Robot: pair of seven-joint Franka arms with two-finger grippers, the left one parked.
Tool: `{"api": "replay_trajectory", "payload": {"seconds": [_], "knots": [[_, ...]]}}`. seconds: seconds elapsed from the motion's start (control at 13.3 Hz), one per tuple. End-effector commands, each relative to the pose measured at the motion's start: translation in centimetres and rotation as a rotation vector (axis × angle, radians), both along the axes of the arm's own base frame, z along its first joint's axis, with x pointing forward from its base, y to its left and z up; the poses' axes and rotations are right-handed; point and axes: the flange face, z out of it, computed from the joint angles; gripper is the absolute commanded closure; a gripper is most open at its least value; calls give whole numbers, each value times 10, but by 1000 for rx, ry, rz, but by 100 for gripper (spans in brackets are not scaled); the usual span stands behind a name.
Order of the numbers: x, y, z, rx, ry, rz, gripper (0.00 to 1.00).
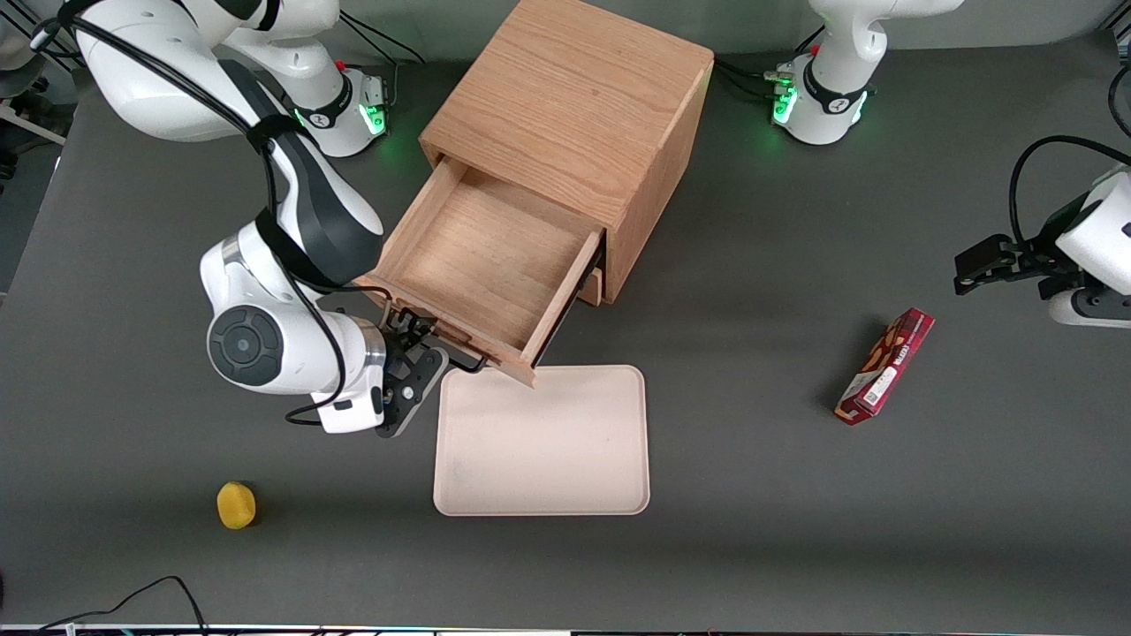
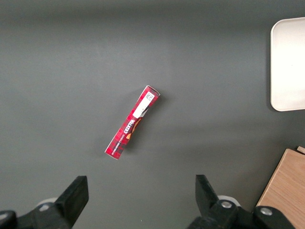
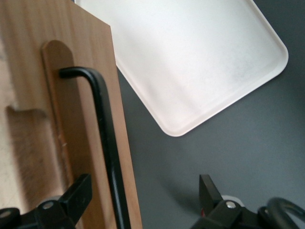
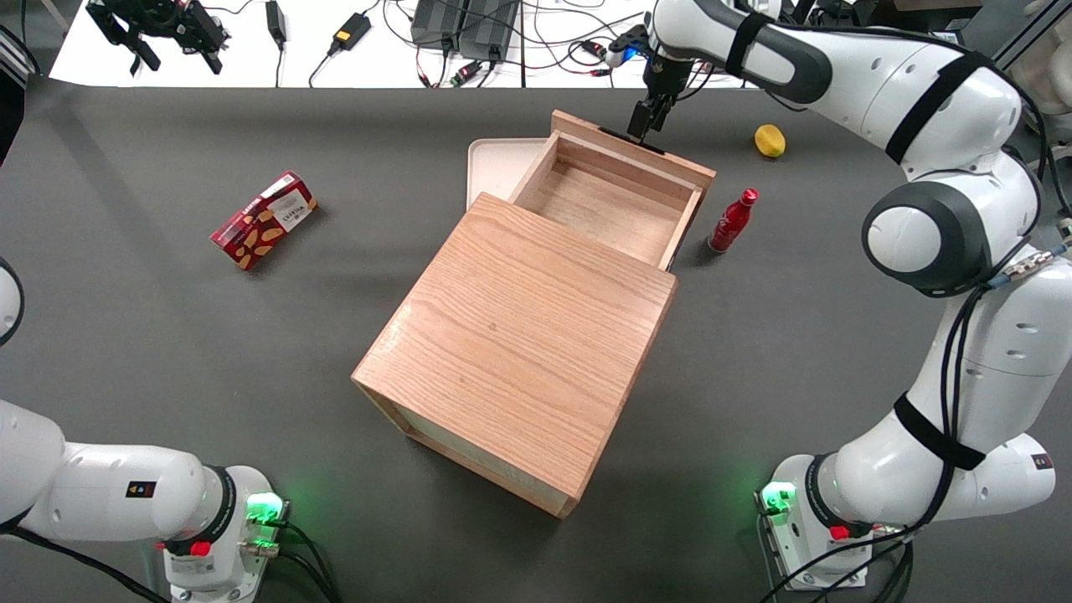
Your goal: Open upper drawer
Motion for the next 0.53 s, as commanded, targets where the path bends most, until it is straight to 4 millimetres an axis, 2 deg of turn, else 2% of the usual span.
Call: {"api": "replay_trajectory", "payload": {"seconds": [0.0,0.23,0.38,0.45], "knots": [[-12,-3,38,-28,2,-1,0],[-21,-16,82,-19,-5,-18,0],[-34,-37,126,-37,-45,-41,0],[-41,-48,141,-48,-45,-51,0]]}}
